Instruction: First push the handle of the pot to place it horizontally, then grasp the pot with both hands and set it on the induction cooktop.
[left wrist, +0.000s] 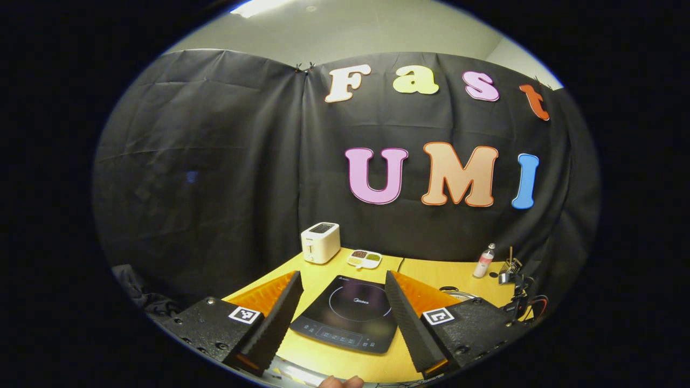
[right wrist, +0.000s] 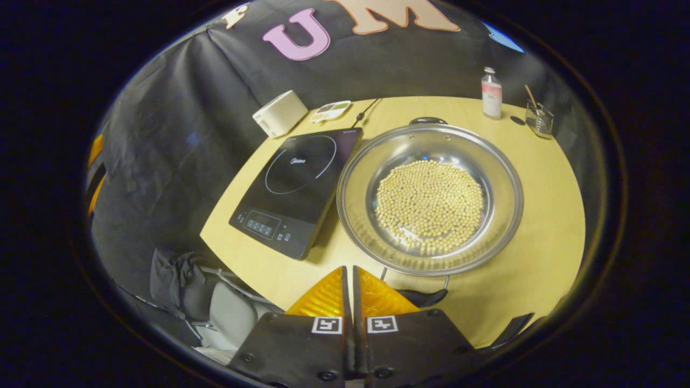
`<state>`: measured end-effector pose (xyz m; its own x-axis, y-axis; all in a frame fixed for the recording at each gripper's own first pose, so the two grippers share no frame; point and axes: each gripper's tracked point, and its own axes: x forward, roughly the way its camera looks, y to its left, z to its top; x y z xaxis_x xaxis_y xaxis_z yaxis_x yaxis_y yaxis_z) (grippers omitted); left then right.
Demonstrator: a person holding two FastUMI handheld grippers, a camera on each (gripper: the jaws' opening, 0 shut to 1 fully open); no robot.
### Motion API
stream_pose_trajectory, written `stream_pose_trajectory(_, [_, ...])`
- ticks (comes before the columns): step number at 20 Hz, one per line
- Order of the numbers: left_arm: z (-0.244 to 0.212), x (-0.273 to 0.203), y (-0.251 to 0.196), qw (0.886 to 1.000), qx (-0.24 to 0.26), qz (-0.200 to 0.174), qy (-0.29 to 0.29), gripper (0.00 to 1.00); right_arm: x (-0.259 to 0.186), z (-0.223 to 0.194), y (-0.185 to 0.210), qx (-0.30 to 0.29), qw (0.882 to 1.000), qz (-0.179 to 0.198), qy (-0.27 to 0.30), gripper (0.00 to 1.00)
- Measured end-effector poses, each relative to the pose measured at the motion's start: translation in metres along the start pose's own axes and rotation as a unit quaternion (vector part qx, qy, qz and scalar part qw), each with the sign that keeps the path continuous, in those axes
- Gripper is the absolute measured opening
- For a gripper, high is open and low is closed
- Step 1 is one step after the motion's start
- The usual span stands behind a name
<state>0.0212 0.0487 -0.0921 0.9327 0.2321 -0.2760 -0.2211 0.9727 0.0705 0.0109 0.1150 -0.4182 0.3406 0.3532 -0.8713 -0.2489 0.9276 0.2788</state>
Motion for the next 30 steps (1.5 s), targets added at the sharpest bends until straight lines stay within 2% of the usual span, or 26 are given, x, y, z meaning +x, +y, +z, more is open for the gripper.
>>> stream_pose_trajectory(1, [0.000, 0.005, -0.003, 1.000, -0.003, -0.006, 0.003, 0.89, 0.002, -0.005, 0.001, 0.001, 1.000, -0.003, 0.013, 0.00])
stream_pose_trajectory(2, [0.001, 0.007, -0.004, 1.000, -0.005, -0.011, 0.000, 0.94, 0.005, -0.005, 0.001, 0.004, 1.000, -0.005, 0.019, 0.02])
stream_pose_trajectory(5, [-0.002, 0.012, 0.001, 1.000, -0.002, -0.015, -0.002, 0.94, 0.017, -0.010, -0.009, -0.001, 0.999, -0.021, 0.039, 0.03])
stream_pose_trajectory(6, [-0.004, 0.013, 0.005, 1.000, -0.002, -0.016, 0.000, 0.89, 0.019, -0.011, -0.014, -0.002, 0.999, -0.029, 0.043, 0.03])
stream_pose_trajectory(7, [-0.006, 0.012, 0.009, 1.000, -0.002, -0.014, 0.005, 0.94, 0.021, -0.012, -0.016, 0.002, 0.998, -0.030, 0.046, 0.00])
stream_pose_trajectory(10, [-0.013, 0.016, 0.024, 1.000, -0.016, -0.008, 0.011, 0.94, 0.022, -0.015, -0.017, 0.023, 0.998, -0.032, 0.057, 0.03])
stream_pose_trajectory(12, [-0.018, 0.020, 0.030, 0.999, -0.026, -0.005, 0.020, 0.94, 0.023, -0.012, -0.026, 0.027, 0.997, -0.046, 0.056, 0.03])
stream_pose_trajectory(14, [-0.013, 0.022, 0.035, 1.000, -0.028, -0.004, 0.014, 0.94, 0.022, -0.015, -0.028, 0.031, 0.996, -0.055, 0.055, 0.00])
stream_pose_trajectory(15, [-0.012, 0.024, 0.036, 1.000, -0.025, -0.005, 0.012, 0.94, 0.022, -0.016, -0.031, 0.030, 0.996, -0.059, 0.056, 0.03])
stream_pose_trajectory(17, [-0.014, 0.026, 0.035, 1.000, -0.018, -0.010, 0.012, 0.94, 0.020, -0.016, -0.041, 0.029, 0.996, -0.065, 0.057, 0.02])
stream_pose_trajectory(18, [-0.014, 0.027, 0.033, 1.000, -0.018, -0.012, 0.012, 0.89, 0.020, -0.016, -0.045, 0.028, 0.996, -0.068, 0.058, 0.02])
stream_pose_trajectory(26, [-0.010, 0.027, 0.030, 1.000, -0.014, -0.013, 0.005, 0.89, 0.011, -0.021, -0.085, 0.019, 0.993, -0.093, 0.070, 0.03])
stream_pose_trajectory(29, [-0.009, 0.025, 0.031, 1.000, -0.014, -0.007, 0.004, 0.89, 0.008, -0.020, -0.099, 0.020, 0.992, -0.099, 0.071, 0.00])
stream_pose_trajectory(30, [-0.010, 0.025, 0.030, 1.000, -0.015, -0.006, 0.005, 0.89, 0.007, -0.019, -0.104, 0.021, 0.992, -0.102, 0.072, 0.03])
